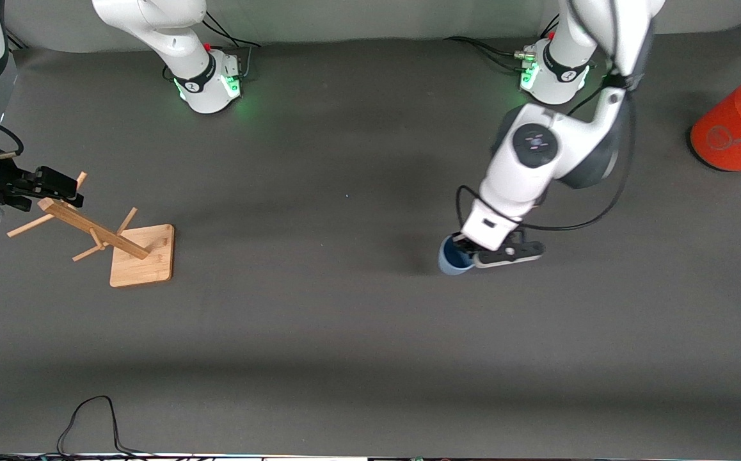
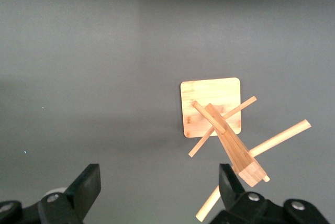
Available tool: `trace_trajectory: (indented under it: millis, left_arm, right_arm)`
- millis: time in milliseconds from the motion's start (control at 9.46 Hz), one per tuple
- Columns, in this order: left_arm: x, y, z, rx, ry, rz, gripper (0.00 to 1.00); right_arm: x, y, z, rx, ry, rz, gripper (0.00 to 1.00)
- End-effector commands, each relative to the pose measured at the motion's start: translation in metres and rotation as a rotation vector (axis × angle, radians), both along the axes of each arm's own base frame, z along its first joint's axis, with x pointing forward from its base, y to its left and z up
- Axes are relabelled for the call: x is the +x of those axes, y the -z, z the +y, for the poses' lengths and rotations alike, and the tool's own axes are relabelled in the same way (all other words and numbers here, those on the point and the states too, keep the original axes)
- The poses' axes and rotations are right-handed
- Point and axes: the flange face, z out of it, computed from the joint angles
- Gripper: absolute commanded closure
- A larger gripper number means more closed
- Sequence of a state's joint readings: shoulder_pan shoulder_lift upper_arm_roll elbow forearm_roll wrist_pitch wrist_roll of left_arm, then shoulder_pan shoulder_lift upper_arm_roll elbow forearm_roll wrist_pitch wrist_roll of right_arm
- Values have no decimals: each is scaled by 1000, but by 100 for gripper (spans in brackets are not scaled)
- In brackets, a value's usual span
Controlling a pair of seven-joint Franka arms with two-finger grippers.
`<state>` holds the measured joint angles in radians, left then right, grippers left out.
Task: Rotate and upright cup with both arms
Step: 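Rotate the cup upright with the left gripper and lower it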
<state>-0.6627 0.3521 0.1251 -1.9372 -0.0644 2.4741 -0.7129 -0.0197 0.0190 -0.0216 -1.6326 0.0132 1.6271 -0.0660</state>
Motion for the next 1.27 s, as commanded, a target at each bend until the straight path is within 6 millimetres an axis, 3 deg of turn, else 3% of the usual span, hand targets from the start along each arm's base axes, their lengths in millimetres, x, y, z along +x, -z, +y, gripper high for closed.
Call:
trace_trajectory:
  millis: [0, 423, 528, 634, 740, 951, 1057, 1163]
  left_arm:
    - [-7, 35, -25, 1, -26, 0, 100]
    - [-21, 73, -72, -1, -80, 12, 100]
    - [-20, 78, -75, 1, -87, 12, 69]
    - [-21, 81, -80, -2, -82, 7, 1]
    - [-22, 77, -81, -5, -80, 3, 0]
    - [-10, 41, -78, -30, -98, -17, 0]
    - [-1, 10, -72, -48, -112, -31, 0]
    - [18, -28, -46, -82, -155, -69, 0]
  right_arm:
    - [3, -3, -5, 0, -3, -5, 0]
    - [3, -4, -6, 0, 2, -6, 0]
    - [3, -4, -6, 0, 0, -6, 0]
    - [3, -4, -6, 0, 0, -6, 0]
    - [3, -2, -6, 0, 0, -3, 0]
    - [3, -2, -6, 0, 0, -3, 0]
    - [3, -2, -6, 0, 0, -3, 0]
    - [3, -2, -6, 0, 0, -3, 0]
